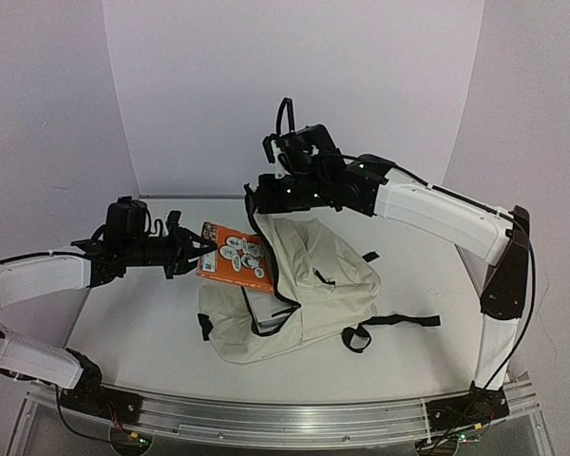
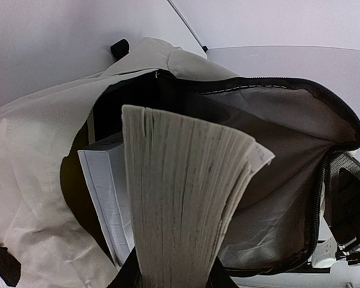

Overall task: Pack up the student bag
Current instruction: Place the book in the student bag.

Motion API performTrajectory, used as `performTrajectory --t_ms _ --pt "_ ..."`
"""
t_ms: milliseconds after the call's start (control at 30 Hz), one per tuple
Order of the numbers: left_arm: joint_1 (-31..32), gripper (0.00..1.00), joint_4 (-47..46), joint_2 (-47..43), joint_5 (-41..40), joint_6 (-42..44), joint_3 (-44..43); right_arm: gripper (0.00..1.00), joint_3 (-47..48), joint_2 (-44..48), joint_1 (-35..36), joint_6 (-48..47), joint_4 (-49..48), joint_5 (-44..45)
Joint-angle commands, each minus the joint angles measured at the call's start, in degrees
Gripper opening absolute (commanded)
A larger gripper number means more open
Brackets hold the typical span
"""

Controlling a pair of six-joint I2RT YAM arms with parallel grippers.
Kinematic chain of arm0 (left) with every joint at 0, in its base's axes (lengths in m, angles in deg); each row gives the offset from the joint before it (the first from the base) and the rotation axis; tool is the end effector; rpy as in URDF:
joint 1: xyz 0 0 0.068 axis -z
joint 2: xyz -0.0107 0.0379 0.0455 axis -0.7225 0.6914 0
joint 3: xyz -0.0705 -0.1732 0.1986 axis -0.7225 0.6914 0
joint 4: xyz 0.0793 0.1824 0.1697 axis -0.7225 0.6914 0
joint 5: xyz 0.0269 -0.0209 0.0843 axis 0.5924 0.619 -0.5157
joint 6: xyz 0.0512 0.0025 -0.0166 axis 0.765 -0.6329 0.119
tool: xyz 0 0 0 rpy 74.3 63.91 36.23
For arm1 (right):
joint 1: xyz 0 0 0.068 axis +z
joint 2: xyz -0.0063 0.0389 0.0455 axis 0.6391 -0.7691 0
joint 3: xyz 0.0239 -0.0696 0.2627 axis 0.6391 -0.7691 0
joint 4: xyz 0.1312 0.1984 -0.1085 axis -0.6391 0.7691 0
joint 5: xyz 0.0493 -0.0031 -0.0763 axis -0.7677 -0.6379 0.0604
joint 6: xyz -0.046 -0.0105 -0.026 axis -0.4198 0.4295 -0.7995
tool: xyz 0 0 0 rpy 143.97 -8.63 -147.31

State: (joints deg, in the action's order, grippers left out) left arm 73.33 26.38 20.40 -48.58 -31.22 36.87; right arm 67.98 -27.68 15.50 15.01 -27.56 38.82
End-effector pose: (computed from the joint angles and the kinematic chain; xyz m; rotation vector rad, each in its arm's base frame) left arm 0.2263 -0.1376 0.2517 -0.3185 2.2910 -1.5198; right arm 0.2643 0.3784 0.3755 -0.5528 2.0466 0.8192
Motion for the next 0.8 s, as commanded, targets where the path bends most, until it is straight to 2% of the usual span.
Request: performTrajectory --t_ms 0,133,367,467,567,767 --pt "3.69 0.0 -10.33 3.35 -5.16 -3.28 -0.81 0.0 2.17 6.73 0.34 -0.15 -14.42 2.28" --pt "7.21 0.0 -10.48 9.36 -5.19 -2.6 -4.07 0.0 2.07 6.55 0.31 -0.32 -14.44 2.39" --pt "10.26 0.22 -5.84 19.65 -0.7 1.57 -12.97 0.0 0.37 7.34 0.24 -1.1 -14.44 3.62" --pt "10.28 0.26 1.73 19.3 -3.05 5.87 -15.47 0.0 -0.43 8.0 0.25 -1.54 -14.44 4.09" --pt "10.28 0.36 11.56 16.97 -8.64 11.01 -17.45 0.0 -1.14 8.58 0.24 -2.11 -14.44 4.87" --pt "10.28 0.57 17.36 15.01 -10.74 14.0 -17.54 0.0 -1.35 8.69 0.24 -2.72 -14.44 5.25"
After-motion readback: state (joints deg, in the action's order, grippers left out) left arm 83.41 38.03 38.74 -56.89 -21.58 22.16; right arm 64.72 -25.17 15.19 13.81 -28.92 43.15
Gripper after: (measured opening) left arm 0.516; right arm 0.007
